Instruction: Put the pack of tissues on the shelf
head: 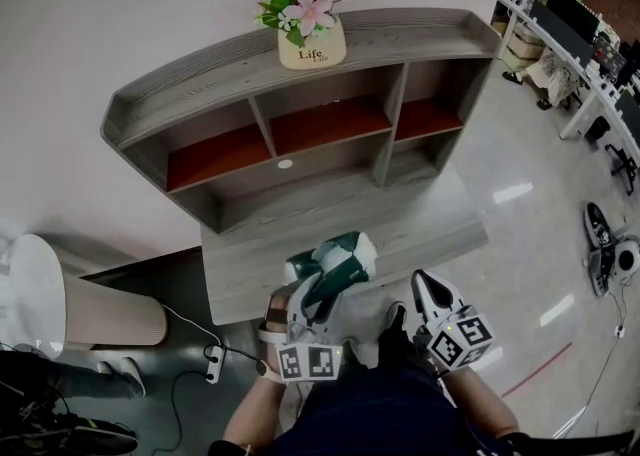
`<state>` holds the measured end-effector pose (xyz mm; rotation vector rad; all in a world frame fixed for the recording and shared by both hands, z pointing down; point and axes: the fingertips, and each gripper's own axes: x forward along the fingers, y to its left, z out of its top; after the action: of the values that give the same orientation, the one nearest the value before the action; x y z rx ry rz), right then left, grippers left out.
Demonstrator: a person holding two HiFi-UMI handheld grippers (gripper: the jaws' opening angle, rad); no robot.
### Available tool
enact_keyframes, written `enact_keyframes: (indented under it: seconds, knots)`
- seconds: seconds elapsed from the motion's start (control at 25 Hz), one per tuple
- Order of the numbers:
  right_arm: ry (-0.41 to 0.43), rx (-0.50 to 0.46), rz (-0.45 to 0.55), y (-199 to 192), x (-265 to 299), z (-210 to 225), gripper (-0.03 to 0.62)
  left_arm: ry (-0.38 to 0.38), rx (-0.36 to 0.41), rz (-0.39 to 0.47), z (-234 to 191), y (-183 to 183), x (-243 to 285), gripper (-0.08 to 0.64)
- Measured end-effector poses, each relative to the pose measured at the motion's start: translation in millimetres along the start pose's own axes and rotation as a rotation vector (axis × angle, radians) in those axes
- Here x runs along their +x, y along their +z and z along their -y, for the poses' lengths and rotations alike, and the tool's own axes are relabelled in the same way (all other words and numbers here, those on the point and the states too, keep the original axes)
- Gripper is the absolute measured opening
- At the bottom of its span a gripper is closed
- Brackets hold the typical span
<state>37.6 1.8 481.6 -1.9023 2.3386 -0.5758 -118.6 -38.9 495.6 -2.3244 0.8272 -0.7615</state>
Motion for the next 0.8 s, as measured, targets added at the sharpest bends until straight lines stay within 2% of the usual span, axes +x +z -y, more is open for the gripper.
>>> enact_keyframes:
  seconds: [0.44, 0.8]
  knots:
    - [0.072, 0.015, 0.0, 31.3, 38.9, 60.1, 0.011, 0.034, 0.007, -0.056, -7.6, 28.0, 60.4, 0.21]
    - [0.125, 0.027, -0.017, 55.5, 73.5, 109.1, 0.011, 0.09, 0.019, -0.097, -28.0, 49.9, 114.0, 0.21]
